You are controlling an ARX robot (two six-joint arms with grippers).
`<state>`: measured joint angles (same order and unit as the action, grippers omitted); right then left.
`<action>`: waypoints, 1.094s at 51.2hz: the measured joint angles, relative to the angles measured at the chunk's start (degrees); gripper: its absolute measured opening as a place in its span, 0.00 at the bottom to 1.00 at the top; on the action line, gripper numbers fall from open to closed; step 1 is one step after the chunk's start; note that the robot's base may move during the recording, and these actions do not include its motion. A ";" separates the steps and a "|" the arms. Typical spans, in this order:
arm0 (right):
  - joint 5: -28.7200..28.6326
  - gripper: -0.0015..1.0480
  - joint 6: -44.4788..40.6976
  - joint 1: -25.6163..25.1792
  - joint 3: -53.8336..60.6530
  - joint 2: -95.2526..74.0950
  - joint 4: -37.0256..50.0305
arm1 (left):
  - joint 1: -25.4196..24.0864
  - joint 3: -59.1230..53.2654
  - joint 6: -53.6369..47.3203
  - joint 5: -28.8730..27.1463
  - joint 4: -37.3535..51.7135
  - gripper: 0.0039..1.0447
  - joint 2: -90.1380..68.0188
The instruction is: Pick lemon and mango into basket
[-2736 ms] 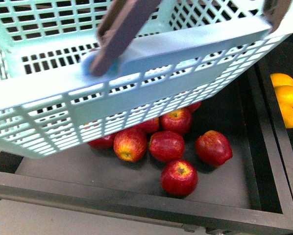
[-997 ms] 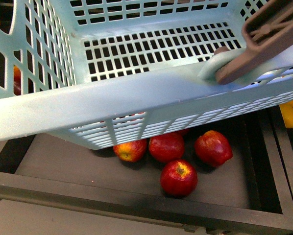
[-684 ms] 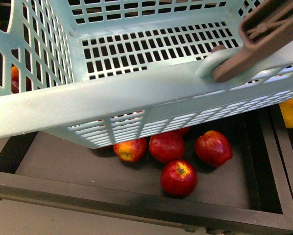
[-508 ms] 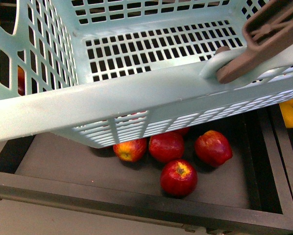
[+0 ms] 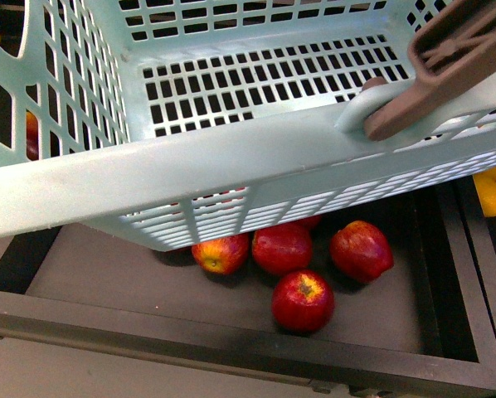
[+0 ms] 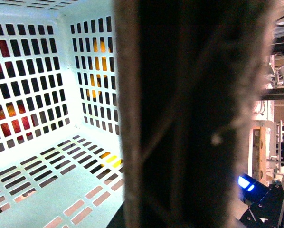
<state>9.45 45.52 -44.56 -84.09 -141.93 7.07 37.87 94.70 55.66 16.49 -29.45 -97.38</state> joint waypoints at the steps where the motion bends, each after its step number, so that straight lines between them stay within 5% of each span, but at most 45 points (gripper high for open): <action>1: 0.02 0.92 0.13 -0.04 -0.44 -0.44 -0.26 | 0.00 0.00 0.00 0.00 0.00 0.04 0.00; 41: 2.29 0.92 1.95 -0.77 -14.34 -11.34 -6.69 | 0.00 0.00 -0.02 -0.02 0.00 0.04 0.00; 56: 1.53 0.67 1.46 -0.74 -15.37 -12.17 -7.41 | 0.00 0.00 -0.02 -0.04 0.00 0.04 0.00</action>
<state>10.98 46.98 -45.30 -99.46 -154.10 -0.34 37.87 94.70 55.64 16.45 -29.45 -97.38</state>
